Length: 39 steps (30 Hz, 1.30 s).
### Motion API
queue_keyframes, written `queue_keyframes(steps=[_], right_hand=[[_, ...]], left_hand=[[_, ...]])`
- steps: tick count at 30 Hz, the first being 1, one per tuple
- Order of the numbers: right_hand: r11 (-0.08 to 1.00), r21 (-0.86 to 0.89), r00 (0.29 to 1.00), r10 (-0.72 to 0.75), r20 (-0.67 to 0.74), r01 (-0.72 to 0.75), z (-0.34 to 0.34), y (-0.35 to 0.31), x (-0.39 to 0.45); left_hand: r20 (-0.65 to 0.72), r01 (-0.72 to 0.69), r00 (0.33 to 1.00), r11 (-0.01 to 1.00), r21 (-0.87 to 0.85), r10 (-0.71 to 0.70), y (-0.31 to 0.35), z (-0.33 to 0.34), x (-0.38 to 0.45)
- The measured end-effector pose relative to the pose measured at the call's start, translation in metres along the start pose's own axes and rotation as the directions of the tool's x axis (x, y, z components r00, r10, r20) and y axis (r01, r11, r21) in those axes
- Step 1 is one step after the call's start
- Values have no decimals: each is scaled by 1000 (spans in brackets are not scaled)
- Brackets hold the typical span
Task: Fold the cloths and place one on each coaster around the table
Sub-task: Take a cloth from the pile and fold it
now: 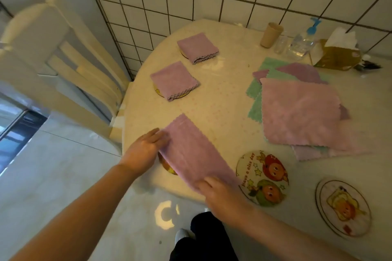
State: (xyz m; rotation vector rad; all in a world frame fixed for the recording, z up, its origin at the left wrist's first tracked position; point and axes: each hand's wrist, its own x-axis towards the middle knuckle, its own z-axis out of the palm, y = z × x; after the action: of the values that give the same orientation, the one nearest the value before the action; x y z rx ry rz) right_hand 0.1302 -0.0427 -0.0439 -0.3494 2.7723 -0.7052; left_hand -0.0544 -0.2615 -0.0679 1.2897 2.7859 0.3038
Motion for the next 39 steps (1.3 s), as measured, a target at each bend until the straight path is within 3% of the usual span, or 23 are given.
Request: queue_keyframes(steps=[3,6,10,14,17,20,23,26,28,31,34,35,37,39], right_hand=[[998,60,1000,25,-16,-24,11,-12,7],[994,109,1000,-4,-27,7,18,-11,1],[988,-30,988,-154,-23,153,7,-3,-4],[950,-246,977,-210,-46,193,-17,40,18],[839,-419,938,-306,163,347,-30,75,38],[772,-417,870,-362,334,480,-35,98,51],[692,-414,801,-443,403,591,-39,114,62],[669,-400,778,-507,371,626,-43,121,68],[739,-353,818,-494,296,574,-40,126,69],[900,-79,896,-413,161,429,-39,127,76],[941,260,967,-244,80,216,-49,113,95],[928,343,981,-179,73,143,-51,108,104],[905,426,997,-49,55,22,-51,98,122],[913,399,996,75,48,-88,-48,96,137]], left_hand=[[95,-134,986,990,-49,138,45,23,-32],[130,-136,981,987,-87,147,78,46,-48],[36,-70,997,993,-92,74,95,63,-49],[-66,-82,994,995,62,86,108,72,-53],[-32,-10,999,998,63,12,117,77,-50],[19,11,1000,996,85,-13,120,73,-43],[-1,39,999,999,-9,-39,116,67,-41],[77,148,988,958,-245,-133,105,49,-39],[228,350,935,808,-473,-271,101,35,-36],[332,558,812,470,-684,-480,97,22,-31],[428,586,645,49,-809,-634,98,16,-16],[441,571,580,-45,-820,-685,95,15,-10],[454,553,457,-156,-819,-765,87,17,-2],[479,562,377,-216,-799,-793,85,18,2]])
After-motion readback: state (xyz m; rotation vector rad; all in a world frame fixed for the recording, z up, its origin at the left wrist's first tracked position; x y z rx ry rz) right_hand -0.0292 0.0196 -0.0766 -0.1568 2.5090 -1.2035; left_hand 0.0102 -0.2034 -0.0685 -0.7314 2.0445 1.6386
